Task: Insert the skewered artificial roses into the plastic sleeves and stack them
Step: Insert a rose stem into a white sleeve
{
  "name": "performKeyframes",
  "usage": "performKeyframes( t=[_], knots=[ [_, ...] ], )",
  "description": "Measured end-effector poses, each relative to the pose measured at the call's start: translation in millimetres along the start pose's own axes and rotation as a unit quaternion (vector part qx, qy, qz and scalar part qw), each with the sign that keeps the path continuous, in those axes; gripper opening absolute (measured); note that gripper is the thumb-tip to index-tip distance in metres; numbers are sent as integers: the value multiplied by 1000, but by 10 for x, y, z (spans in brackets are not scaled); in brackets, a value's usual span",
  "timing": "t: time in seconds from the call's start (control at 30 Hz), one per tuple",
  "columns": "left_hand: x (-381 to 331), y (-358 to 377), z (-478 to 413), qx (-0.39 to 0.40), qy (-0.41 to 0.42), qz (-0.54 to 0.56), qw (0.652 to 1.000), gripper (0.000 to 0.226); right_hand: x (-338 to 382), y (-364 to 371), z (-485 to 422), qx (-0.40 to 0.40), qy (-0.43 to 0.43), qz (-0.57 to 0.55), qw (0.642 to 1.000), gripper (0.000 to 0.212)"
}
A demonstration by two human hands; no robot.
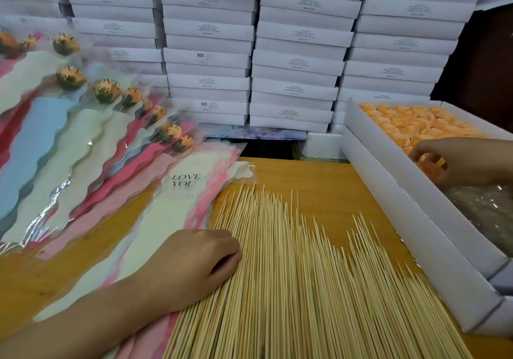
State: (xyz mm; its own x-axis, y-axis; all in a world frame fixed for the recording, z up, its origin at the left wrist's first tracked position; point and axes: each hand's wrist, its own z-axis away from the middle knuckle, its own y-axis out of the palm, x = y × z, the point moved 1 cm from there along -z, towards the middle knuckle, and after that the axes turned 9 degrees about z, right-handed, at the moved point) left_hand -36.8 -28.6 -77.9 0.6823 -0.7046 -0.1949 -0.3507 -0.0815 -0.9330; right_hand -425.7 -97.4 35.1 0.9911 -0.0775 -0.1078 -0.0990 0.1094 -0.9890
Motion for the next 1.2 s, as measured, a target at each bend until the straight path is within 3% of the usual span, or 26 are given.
performKeyframes(
  t=[0.47, 0.83, 1.03, 1.2],
  knots=[
    [14, 9, 0, 5, 4, 20, 1000, 32, 49, 36, -9, 20, 32, 46, 998, 54],
    [16, 11, -4, -3, 6, 20, 1000, 34, -22, -4, -52, -28, 80, -80, 993, 35],
    [24, 20, 4, -5, 7, 20, 1000, 34, -80, -194, 48, -116, 124, -55, 984, 38],
    [33, 26, -1, -6, 10, 23, 1000, 34, 196, -356, 269, -304, 40, -102, 947, 52]
  ],
)
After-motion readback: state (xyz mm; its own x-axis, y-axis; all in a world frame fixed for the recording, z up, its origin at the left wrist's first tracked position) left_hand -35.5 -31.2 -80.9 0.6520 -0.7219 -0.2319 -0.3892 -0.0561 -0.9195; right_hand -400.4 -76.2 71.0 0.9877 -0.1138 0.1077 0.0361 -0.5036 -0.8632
